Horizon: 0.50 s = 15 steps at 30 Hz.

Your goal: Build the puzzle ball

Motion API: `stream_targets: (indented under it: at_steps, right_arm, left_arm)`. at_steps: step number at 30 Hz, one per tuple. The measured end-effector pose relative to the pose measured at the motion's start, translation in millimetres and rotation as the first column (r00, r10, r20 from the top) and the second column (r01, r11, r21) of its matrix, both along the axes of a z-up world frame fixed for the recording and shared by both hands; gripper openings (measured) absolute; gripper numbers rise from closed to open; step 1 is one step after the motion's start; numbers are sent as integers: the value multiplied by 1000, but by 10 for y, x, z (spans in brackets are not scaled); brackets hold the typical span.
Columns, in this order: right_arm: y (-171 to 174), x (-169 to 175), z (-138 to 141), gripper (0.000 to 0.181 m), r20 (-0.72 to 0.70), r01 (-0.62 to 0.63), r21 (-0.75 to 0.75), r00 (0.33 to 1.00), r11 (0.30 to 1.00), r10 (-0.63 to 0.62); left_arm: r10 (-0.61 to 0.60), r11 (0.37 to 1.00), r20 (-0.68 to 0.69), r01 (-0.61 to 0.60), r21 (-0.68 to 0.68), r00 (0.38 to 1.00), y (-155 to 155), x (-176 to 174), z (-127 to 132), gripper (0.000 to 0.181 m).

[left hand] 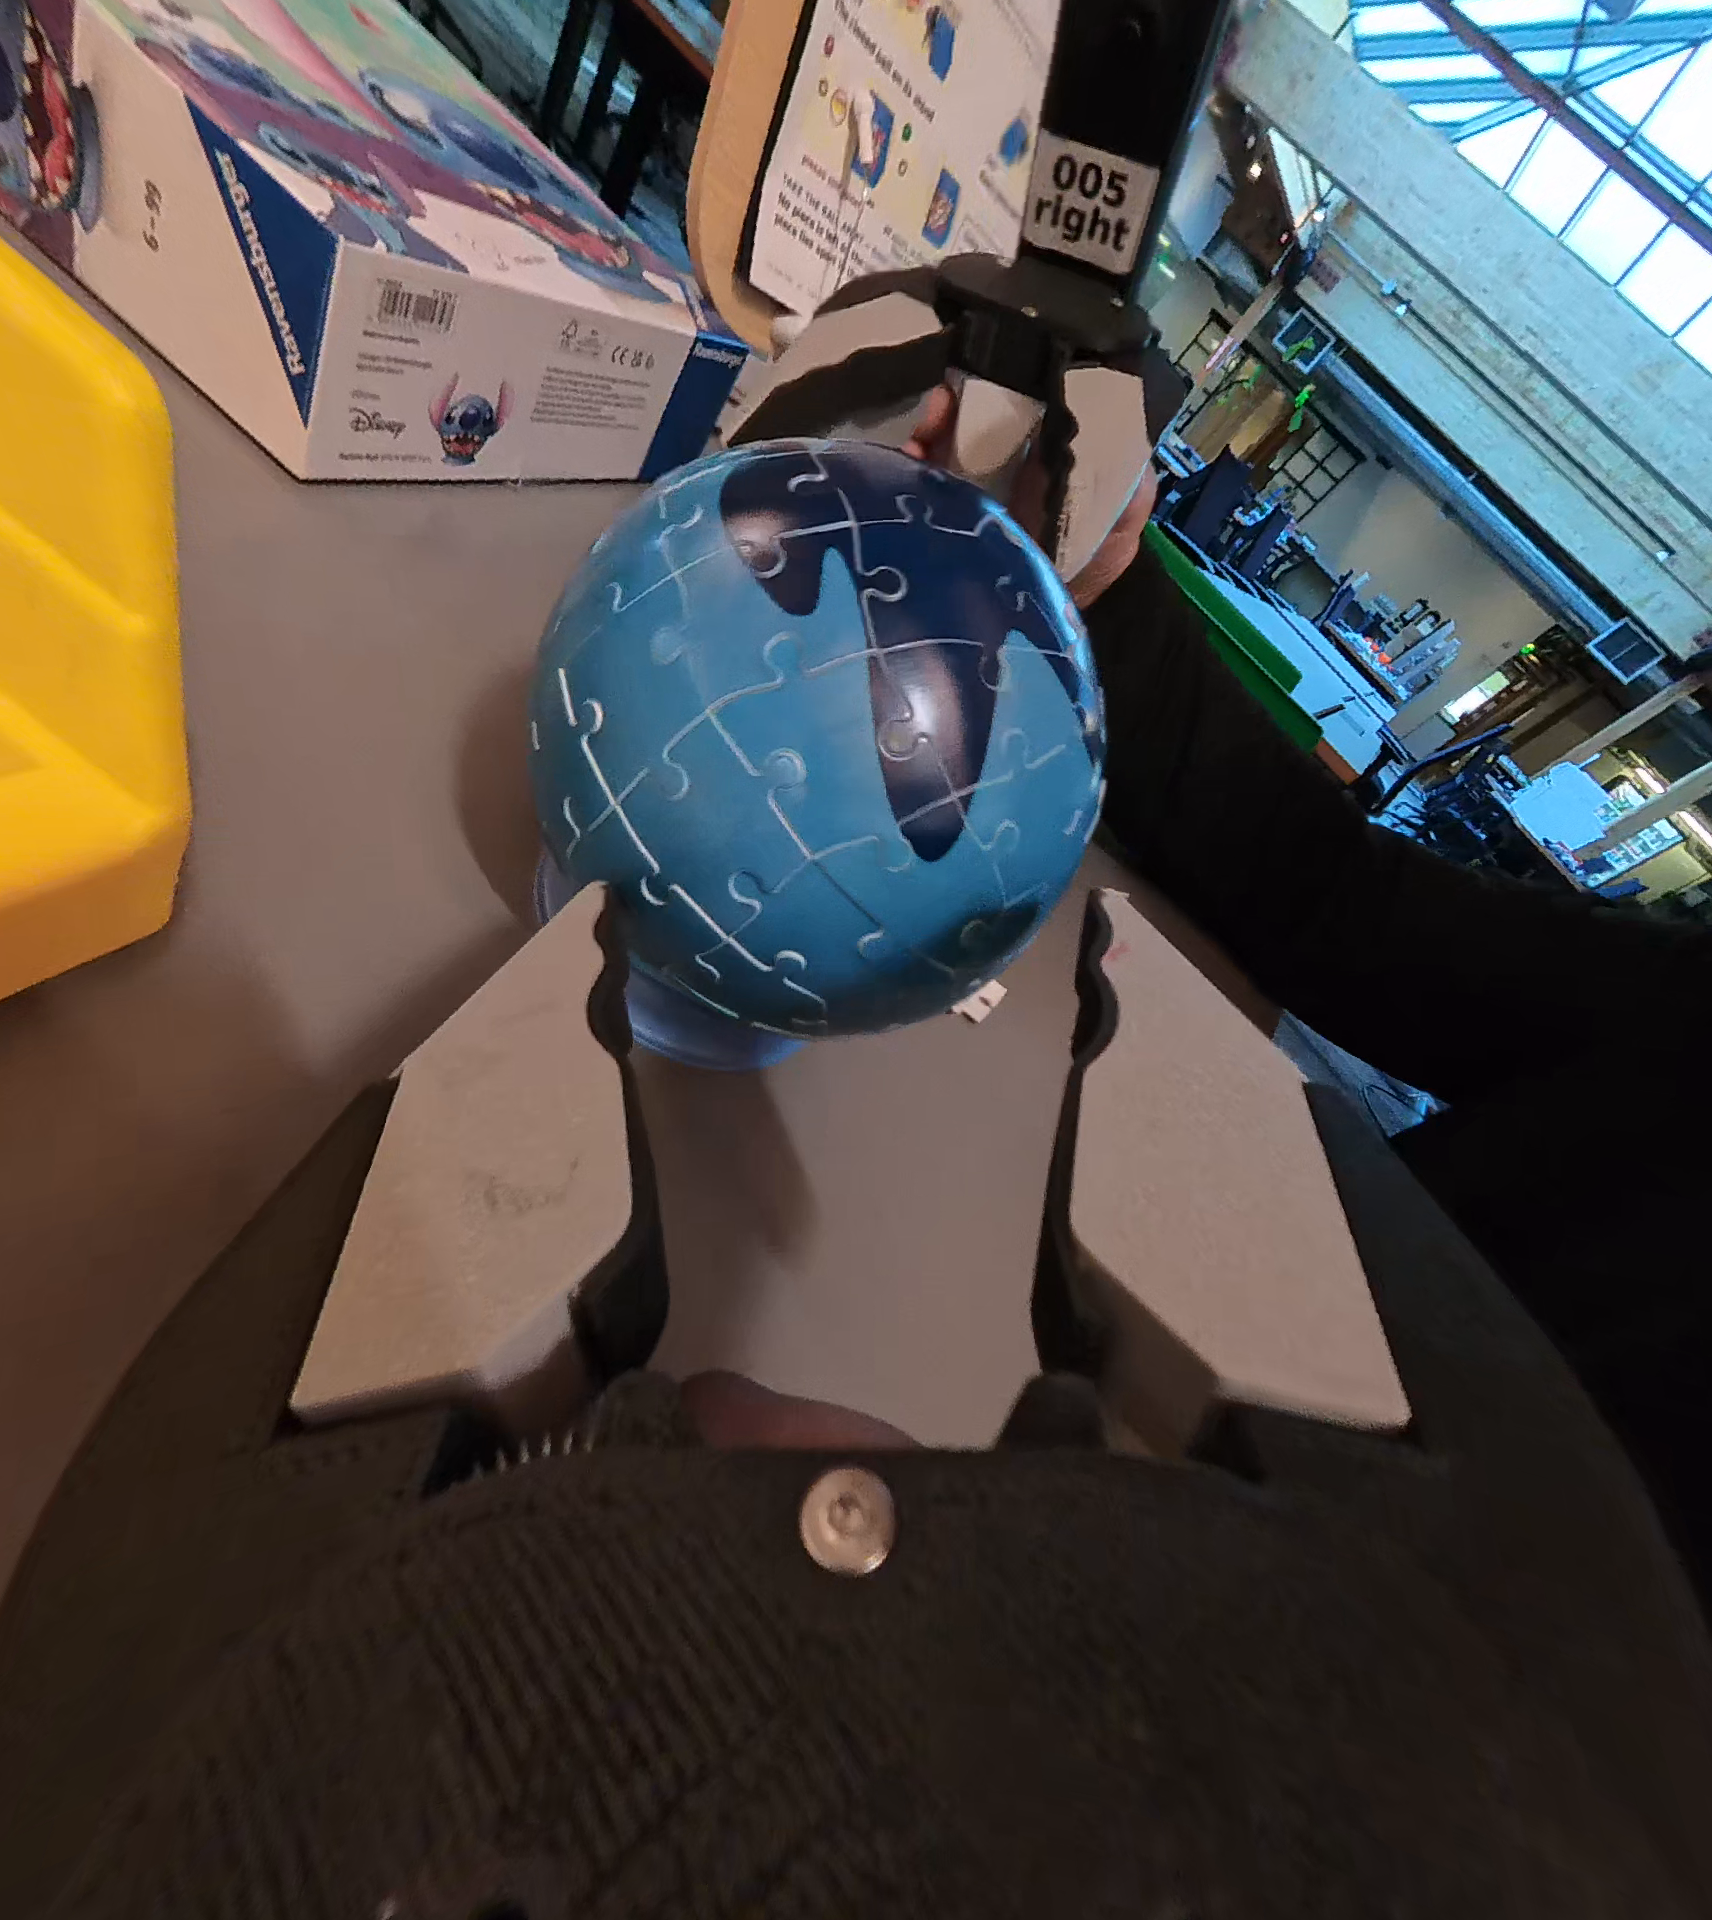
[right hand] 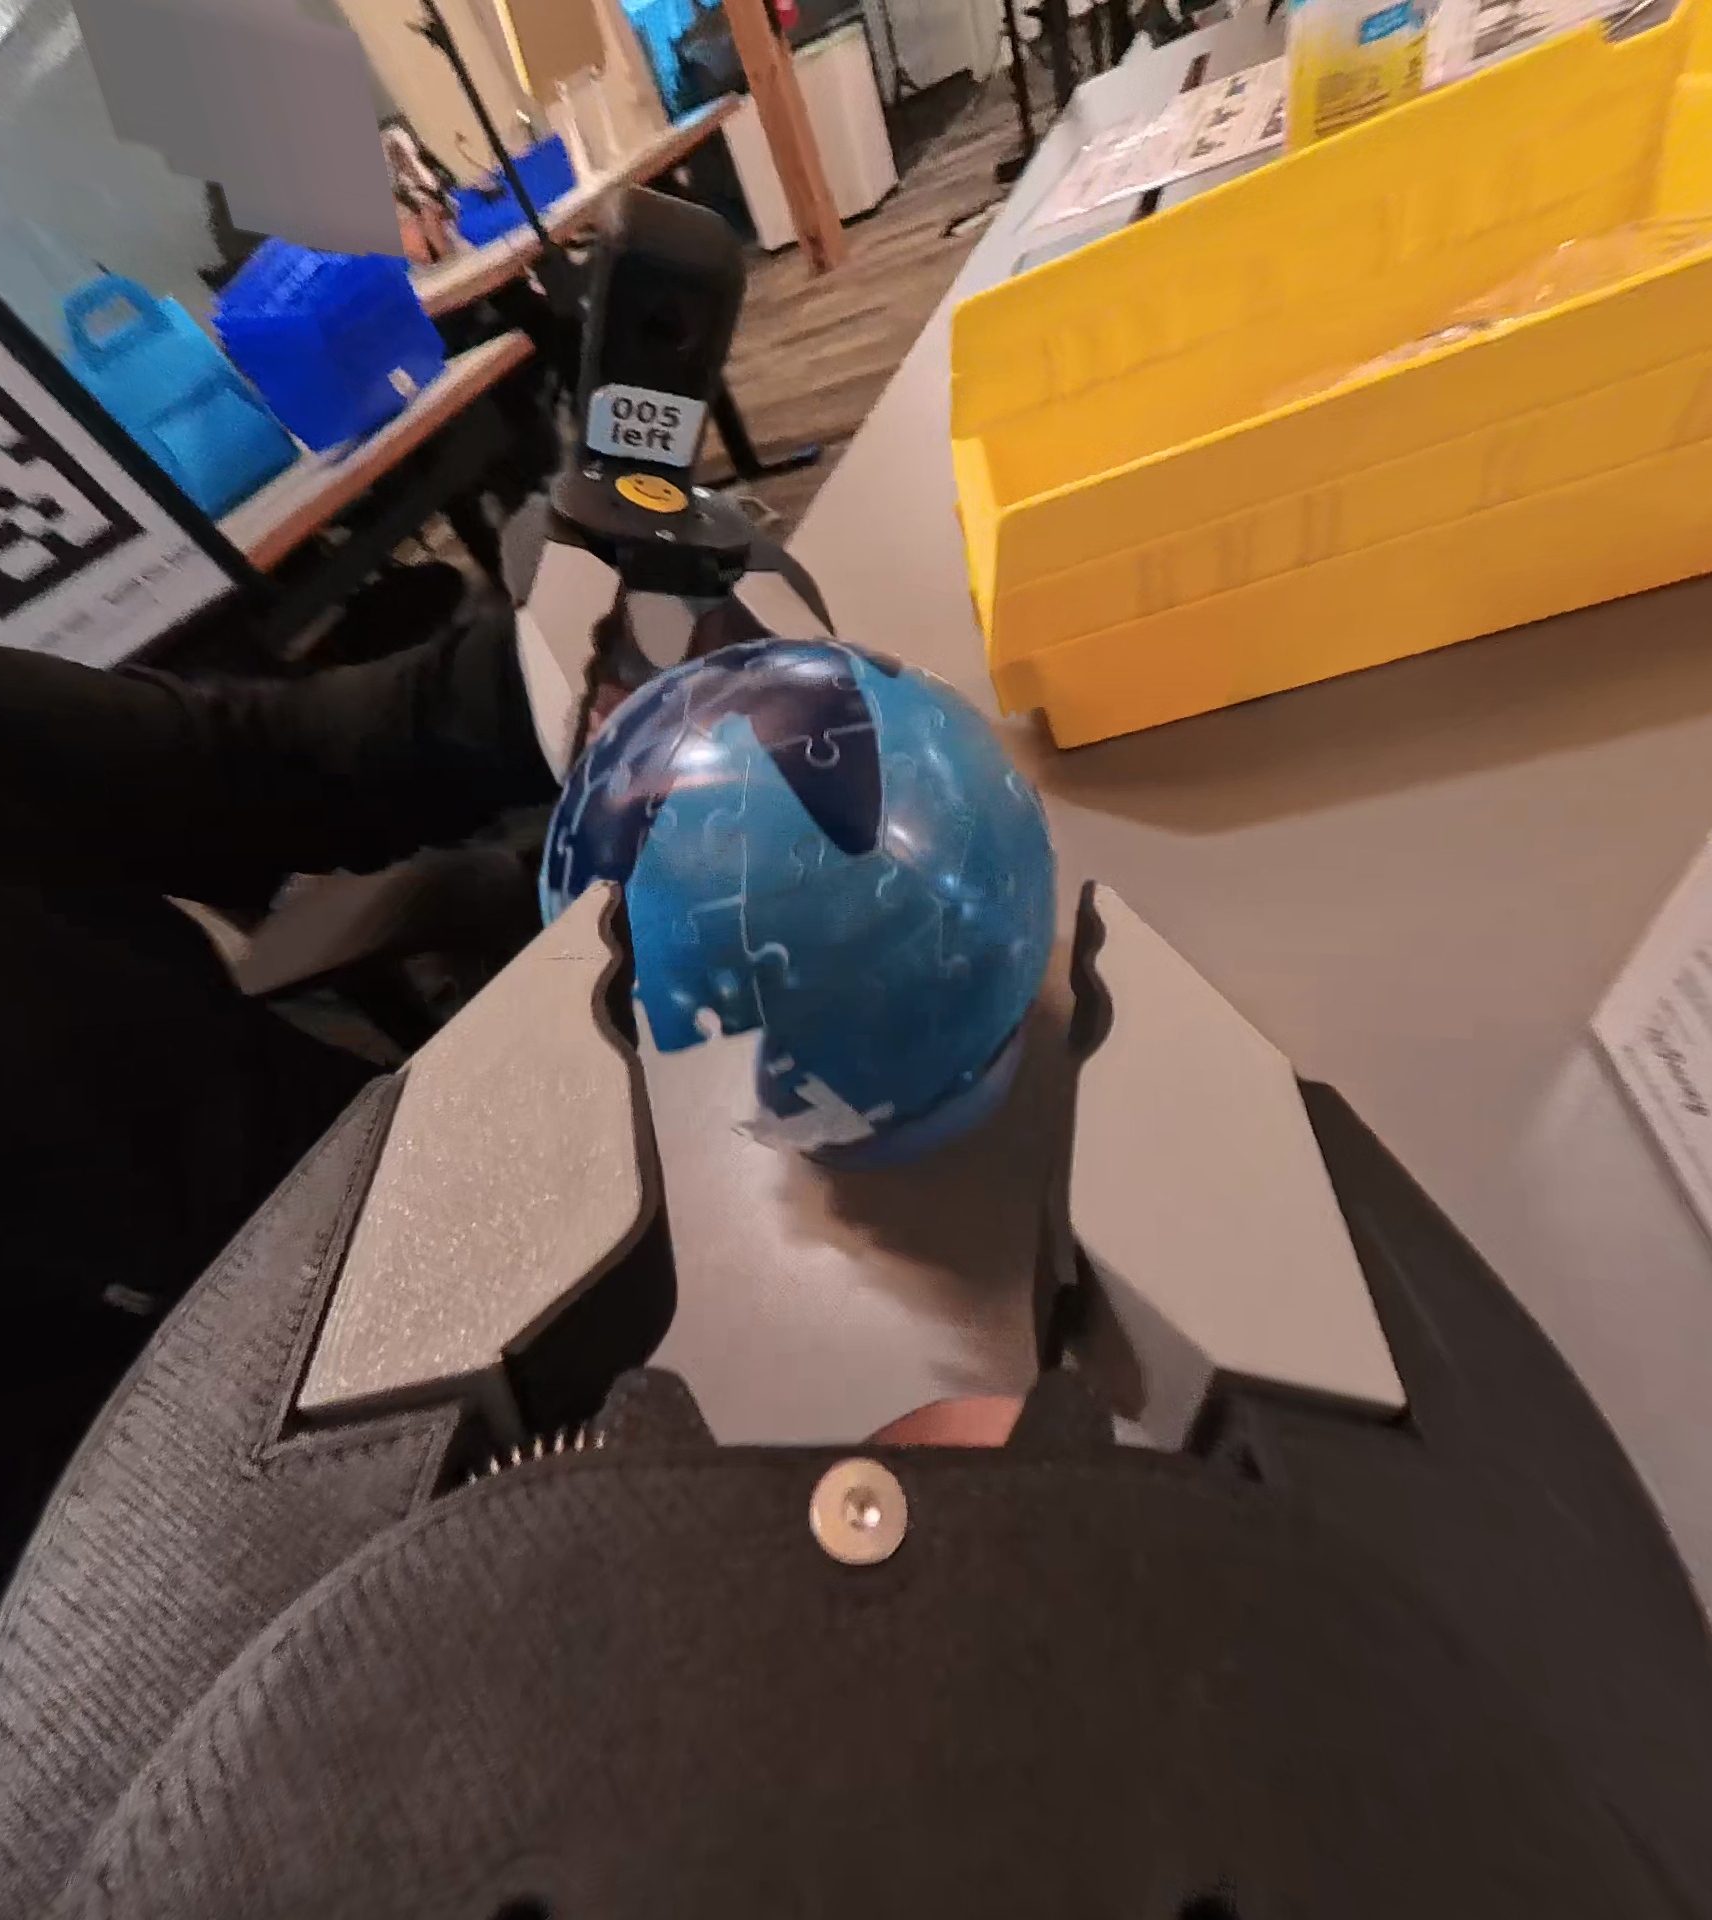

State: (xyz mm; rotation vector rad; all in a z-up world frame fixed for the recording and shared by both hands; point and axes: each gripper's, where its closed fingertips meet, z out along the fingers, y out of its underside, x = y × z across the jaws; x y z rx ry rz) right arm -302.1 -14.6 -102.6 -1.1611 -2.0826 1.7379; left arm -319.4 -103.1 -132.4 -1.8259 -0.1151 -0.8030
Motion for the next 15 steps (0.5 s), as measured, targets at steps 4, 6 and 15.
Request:
stream_targets:
  at_steps: [4,6,15]
  right_arm:
    - [186,191,86,80,-51,90,97,995,991,-86]
    - [229,360,42,79,-73,120,187,992,975,-108]
    - [-54,1066,-506,72,-42,101,399,995,911,-91]
  left_arm:
    - [-4,999,-45,6,37,999,-88,-49,-49,79]
    - [-3,998,-47,6,58,999,-109,-55,-33,78]
    - [24,996,-108,-15,88,994,-74,-113,-19,73]
